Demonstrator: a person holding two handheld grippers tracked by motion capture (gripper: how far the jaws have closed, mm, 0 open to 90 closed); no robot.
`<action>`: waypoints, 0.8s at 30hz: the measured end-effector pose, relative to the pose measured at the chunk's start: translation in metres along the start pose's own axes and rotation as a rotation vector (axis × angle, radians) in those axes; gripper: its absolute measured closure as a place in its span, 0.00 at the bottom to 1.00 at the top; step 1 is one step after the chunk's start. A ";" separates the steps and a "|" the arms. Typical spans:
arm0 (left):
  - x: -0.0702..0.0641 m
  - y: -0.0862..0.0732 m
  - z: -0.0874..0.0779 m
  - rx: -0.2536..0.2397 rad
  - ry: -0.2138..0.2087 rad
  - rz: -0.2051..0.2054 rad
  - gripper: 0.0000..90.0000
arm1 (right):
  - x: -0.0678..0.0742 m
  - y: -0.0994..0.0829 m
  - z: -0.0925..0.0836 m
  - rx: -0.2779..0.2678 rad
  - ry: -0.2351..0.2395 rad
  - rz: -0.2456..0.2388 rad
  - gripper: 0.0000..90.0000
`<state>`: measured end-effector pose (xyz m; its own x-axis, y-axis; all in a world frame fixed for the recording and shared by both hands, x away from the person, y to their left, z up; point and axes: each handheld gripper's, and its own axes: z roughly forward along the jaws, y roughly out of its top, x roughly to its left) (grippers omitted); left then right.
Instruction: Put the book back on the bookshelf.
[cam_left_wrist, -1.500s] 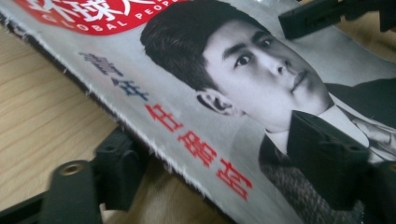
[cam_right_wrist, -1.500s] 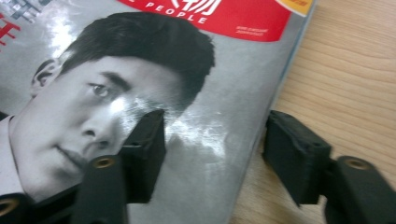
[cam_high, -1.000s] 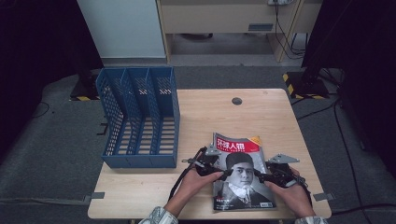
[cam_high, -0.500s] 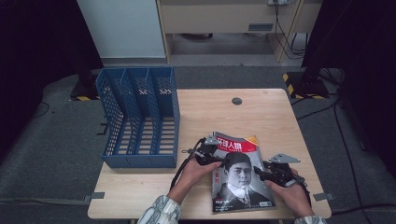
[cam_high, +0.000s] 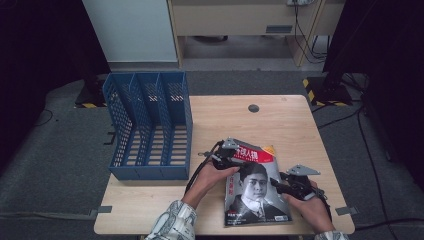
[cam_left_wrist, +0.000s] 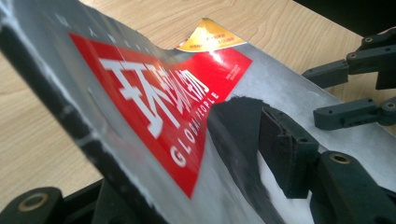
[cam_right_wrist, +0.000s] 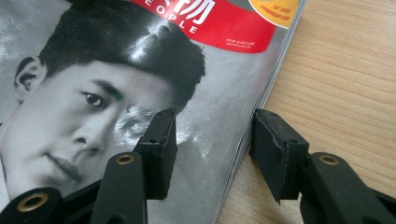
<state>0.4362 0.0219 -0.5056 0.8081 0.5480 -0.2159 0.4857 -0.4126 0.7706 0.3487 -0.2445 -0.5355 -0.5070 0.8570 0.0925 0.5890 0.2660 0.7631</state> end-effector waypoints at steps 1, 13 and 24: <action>0.000 0.001 0.000 0.000 -0.001 -0.002 0.53 | 0.001 0.000 0.001 -0.001 0.002 -0.001 0.57; 0.001 0.008 0.008 0.009 -0.021 0.014 0.56 | 0.003 0.000 0.002 -0.005 0.014 -0.014 0.57; -0.004 0.011 0.004 0.007 0.007 -0.012 0.75 | 0.003 0.000 0.002 -0.006 0.011 -0.020 0.57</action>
<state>0.4397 0.0117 -0.4984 0.7999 0.5579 -0.2210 0.4977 -0.4110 0.7638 0.3481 -0.2408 -0.5361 -0.5256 0.8465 0.0848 0.5754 0.2803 0.7684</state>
